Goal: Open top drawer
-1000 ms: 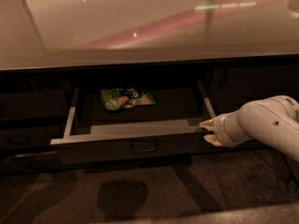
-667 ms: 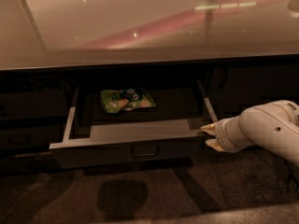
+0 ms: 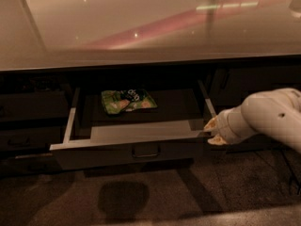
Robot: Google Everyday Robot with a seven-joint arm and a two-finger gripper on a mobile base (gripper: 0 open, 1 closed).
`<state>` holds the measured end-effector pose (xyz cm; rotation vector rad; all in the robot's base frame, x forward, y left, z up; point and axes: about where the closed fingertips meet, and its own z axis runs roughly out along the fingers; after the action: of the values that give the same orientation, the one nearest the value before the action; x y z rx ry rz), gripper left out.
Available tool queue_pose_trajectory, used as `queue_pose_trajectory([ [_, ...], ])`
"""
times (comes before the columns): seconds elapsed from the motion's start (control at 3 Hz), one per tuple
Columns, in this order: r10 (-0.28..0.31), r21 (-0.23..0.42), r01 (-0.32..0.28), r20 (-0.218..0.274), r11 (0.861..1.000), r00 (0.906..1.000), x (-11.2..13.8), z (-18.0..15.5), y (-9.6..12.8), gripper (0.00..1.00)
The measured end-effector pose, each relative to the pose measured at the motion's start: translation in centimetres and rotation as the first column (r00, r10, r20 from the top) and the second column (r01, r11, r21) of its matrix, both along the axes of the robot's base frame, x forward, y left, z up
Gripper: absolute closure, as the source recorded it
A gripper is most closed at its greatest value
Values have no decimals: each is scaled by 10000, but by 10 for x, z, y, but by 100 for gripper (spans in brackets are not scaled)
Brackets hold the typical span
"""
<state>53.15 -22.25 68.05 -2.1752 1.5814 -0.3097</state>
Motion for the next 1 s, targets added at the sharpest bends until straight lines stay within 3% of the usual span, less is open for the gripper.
queue_pose_trajectory([
  [0.33,-94,376,73,555,9993,9984,9,55,10,100],
  [0.67,-194,489,127,1375,9987,9903,3,120,15,100],
  [1.0,-206,478,139,1427,9988,9895,3,124,16,100],
])
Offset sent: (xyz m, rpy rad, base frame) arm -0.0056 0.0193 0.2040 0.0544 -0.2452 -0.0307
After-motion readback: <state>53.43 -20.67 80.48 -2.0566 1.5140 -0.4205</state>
